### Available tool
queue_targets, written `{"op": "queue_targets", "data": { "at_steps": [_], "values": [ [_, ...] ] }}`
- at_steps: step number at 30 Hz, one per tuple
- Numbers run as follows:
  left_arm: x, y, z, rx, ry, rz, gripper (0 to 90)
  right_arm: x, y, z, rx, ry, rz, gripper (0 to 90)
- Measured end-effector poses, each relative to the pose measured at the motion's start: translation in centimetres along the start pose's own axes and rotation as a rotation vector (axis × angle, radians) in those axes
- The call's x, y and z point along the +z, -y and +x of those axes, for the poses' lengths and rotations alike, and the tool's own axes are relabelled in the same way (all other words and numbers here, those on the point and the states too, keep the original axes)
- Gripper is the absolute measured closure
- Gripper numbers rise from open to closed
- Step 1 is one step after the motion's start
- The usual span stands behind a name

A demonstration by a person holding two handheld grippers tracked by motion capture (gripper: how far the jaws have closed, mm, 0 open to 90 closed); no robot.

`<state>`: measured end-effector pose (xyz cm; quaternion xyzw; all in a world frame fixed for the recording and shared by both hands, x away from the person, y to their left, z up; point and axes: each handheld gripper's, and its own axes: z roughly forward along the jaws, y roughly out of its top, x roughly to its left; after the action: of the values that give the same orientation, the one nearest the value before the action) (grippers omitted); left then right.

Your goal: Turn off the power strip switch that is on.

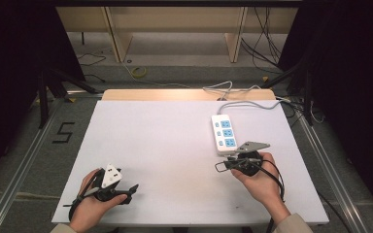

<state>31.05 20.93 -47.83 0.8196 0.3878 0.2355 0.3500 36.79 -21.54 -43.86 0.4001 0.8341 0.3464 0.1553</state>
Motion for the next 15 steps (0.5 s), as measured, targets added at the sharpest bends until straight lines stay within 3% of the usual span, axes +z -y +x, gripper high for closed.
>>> {"op": "queue_targets", "data": {
  "at_steps": [15],
  "values": [
    [0.0, 0.0, 0.1, -0.002, 0.002, 0.003, 18.1, -0.7, 2.1, 0.7, 0.001, -0.024, -0.036, 66.0]
  ]
}}
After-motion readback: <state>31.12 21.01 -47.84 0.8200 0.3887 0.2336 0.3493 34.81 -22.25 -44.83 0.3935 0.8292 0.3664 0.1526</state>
